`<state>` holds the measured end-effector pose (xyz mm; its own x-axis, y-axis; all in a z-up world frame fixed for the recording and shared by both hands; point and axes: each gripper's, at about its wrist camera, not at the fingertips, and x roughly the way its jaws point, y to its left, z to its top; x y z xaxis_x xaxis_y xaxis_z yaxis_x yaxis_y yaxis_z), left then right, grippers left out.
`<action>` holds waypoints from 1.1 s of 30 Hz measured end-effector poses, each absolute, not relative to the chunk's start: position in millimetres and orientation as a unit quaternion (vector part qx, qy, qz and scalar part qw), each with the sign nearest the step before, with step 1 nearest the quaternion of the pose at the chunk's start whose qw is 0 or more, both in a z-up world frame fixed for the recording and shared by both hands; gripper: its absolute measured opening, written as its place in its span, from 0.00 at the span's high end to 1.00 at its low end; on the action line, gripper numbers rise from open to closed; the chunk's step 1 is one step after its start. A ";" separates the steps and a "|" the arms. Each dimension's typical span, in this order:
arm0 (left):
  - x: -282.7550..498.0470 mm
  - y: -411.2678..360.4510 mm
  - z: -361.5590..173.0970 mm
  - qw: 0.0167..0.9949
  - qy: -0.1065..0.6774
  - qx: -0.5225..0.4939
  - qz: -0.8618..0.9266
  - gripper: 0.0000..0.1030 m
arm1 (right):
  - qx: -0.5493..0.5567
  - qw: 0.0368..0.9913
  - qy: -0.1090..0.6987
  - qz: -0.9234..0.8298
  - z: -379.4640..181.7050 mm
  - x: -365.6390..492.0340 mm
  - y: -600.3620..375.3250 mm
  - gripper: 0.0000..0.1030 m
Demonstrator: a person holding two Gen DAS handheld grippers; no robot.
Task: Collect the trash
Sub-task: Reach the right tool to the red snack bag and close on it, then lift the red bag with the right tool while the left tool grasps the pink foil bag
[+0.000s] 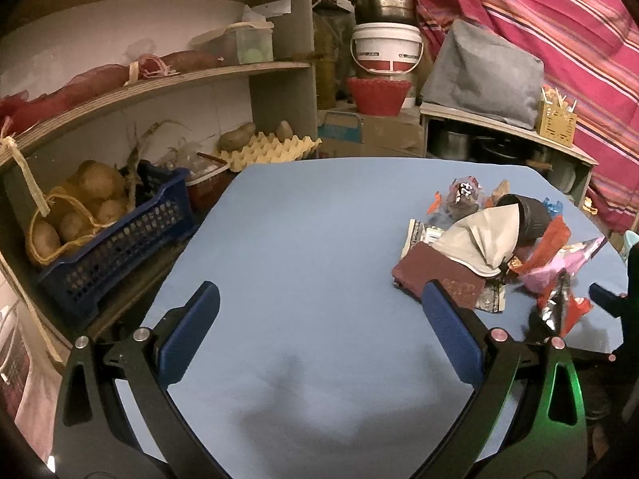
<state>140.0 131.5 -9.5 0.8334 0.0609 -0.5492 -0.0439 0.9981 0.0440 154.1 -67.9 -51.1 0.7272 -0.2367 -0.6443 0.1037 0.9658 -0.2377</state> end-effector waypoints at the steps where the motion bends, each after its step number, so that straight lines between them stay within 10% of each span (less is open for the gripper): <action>1: 140.4 129.7 -9.2 0.957 0.287 0.015 0.027 0.05 | -0.088 0.925 0.360 -0.087 -51.5 153.8 -70.6 0.32; 19: 143.1 46.1 -2.1 0.957 0.286 0.056 -0.018 0.05 | 0.002 0.935 0.354 -0.011 -33.7 130.3 -158.6 0.66; 33: 148.0 -18.9 -1.5 0.952 0.293 0.055 -0.068 0.05 | 0.006 0.942 0.335 0.001 2.7 122.1 -238.1 0.69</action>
<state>148.0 -18.9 -1.5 0.8192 -0.0963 -0.5654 0.1613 0.9847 0.0660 122.1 -238.1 2.7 0.7760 0.0059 -0.6307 0.0020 0.9999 0.0119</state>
